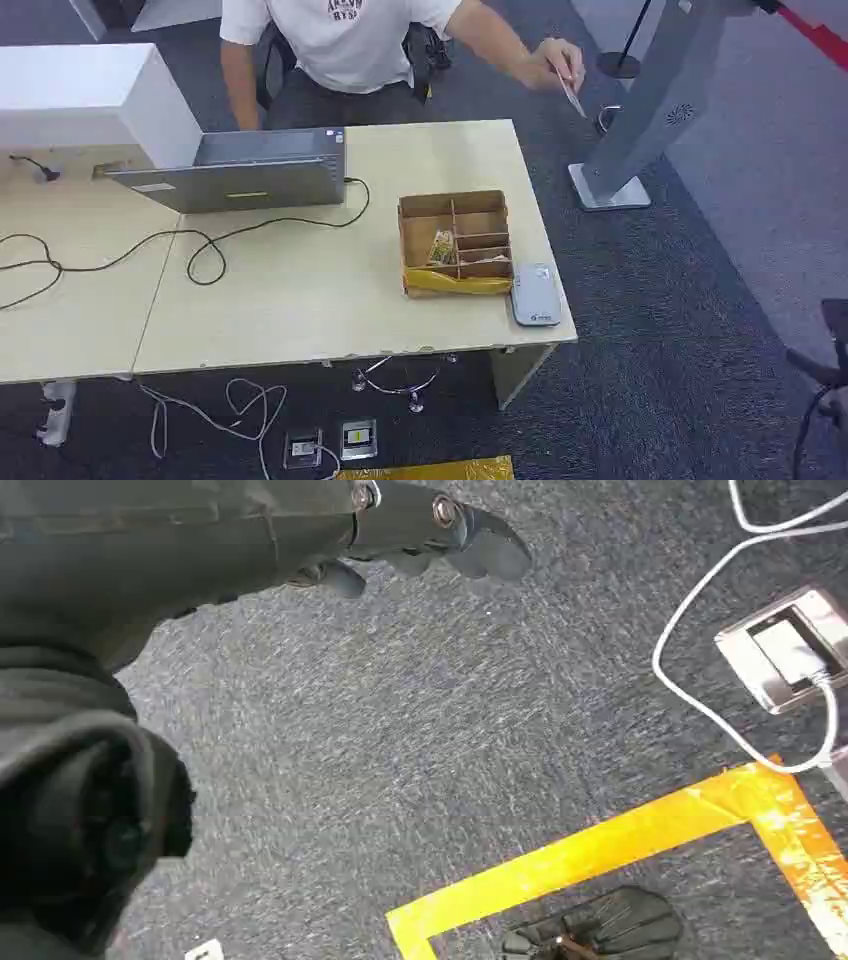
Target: Pass the card to the sensor for recognition and then transmit it.
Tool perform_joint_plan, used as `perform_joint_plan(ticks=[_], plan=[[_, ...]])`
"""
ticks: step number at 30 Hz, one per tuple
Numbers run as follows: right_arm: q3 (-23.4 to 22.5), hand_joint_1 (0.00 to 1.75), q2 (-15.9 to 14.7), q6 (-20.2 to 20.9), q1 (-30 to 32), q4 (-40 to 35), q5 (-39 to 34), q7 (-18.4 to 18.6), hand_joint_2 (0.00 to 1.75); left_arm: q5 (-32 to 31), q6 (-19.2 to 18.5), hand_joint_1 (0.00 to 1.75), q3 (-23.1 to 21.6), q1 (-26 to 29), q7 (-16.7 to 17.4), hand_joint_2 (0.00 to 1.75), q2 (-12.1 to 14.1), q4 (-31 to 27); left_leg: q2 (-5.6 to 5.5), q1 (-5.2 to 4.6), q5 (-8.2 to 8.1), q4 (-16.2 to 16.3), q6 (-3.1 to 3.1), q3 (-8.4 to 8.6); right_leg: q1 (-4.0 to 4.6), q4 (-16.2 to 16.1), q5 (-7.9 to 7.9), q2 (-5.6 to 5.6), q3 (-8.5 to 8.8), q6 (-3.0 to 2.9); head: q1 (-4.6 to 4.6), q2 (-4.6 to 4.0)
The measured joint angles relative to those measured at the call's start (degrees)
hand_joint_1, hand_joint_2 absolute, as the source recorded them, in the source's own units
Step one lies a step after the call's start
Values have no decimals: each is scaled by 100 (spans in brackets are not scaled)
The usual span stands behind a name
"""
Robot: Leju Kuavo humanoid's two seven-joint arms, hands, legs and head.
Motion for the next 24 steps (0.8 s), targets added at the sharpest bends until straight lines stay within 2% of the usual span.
perform_joint_plan(ticks=[5, 14, 18, 21, 24], plan=[[-267, 0, -466, -2, -553, -140, 90, -29, 175, 0, 0, 0, 0, 1, -31, 0, 0, 0, -10, 7, 0, 0, 0, 0, 7, -1, 0, -9, 1, 0, 2, 0], [-474, 0, -685, -28, -695, -223, 96, -107, 175, 0, 0, 0, 0, 0, -50, 0, -18, 0, -10, 8, 0, 0, 0, -3, 8, 0, -1, -9, 0, 0, 0, 0], [-556, 0, -713, -90, -882, -289, 169, -453, 175, 0, 13, 0, 0, 1, -111, 0, -24, 0, -8, 6, 0, -1, 0, -11, 5, 3, 0, -8, 0, 0, -2, 0], [-553, 0, -726, -92, -1329, -387, 311, -705, 175, 0, 68, 0, 0, -5, -173, 0, -24, 0, 0, 5, 0, -1, 0, -10, 5, 3, 1, -2, 0, 1, 2, 0], [-536, 0, -700, -112, -1827, -571, 501, -1120, 175, -18, 114, 0, 0, -10, -249, 0, -33, 0, -2, 5, 7, -1, 7, -7, 5, 7, 2, -5, 0, 1, 0, 0]])
